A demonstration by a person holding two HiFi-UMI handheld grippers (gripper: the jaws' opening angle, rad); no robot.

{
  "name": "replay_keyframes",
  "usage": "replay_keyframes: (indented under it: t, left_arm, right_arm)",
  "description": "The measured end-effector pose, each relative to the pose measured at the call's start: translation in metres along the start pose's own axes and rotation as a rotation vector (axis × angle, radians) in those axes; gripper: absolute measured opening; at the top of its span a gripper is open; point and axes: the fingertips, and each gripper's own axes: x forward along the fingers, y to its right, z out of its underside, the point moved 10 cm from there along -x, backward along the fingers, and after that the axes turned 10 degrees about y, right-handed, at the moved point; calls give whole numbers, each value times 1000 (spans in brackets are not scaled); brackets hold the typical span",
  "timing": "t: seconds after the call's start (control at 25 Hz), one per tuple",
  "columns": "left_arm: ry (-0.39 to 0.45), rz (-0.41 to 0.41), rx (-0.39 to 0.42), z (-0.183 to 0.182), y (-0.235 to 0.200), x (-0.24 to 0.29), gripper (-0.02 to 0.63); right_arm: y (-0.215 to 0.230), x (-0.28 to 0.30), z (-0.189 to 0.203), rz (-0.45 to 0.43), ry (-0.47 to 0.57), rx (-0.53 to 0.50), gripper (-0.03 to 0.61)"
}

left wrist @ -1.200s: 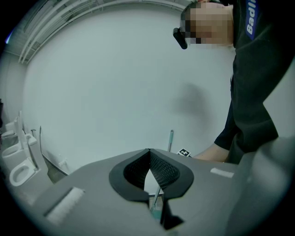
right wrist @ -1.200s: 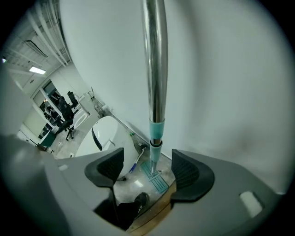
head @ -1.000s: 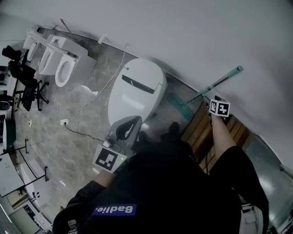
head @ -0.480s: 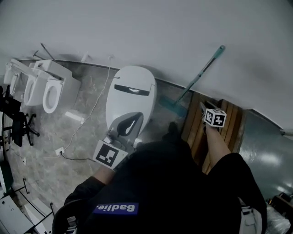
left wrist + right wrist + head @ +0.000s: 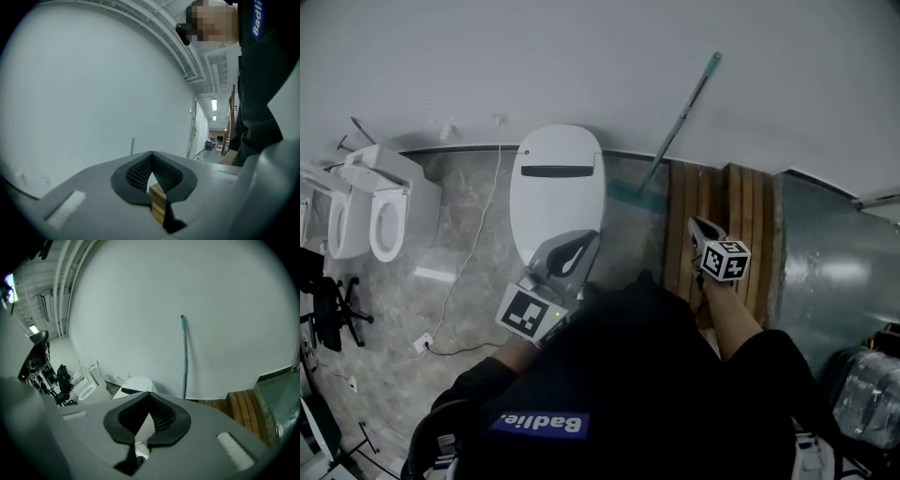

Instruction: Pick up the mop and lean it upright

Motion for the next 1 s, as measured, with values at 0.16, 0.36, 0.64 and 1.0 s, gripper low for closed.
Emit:
replay_keyframes:
  t: [0.16, 0.36, 0.64, 1.0]
  left_arm:
    - [23, 58, 17, -4, 19, 6, 18]
    - [10, 96, 49, -7, 53, 16, 18]
    - [-33, 113, 76, -3, 125, 54, 18]
    - [-194, 112, 95, 18, 216, 71, 18]
  right_arm:
    - [-19, -31, -7, -42, 42, -10, 5]
    - [-26, -67, -10, -87, 114, -5, 5]
    - [-19, -133, -7, -183, 162, -64, 5]
    - [-26, -196, 13, -394, 185, -307, 5]
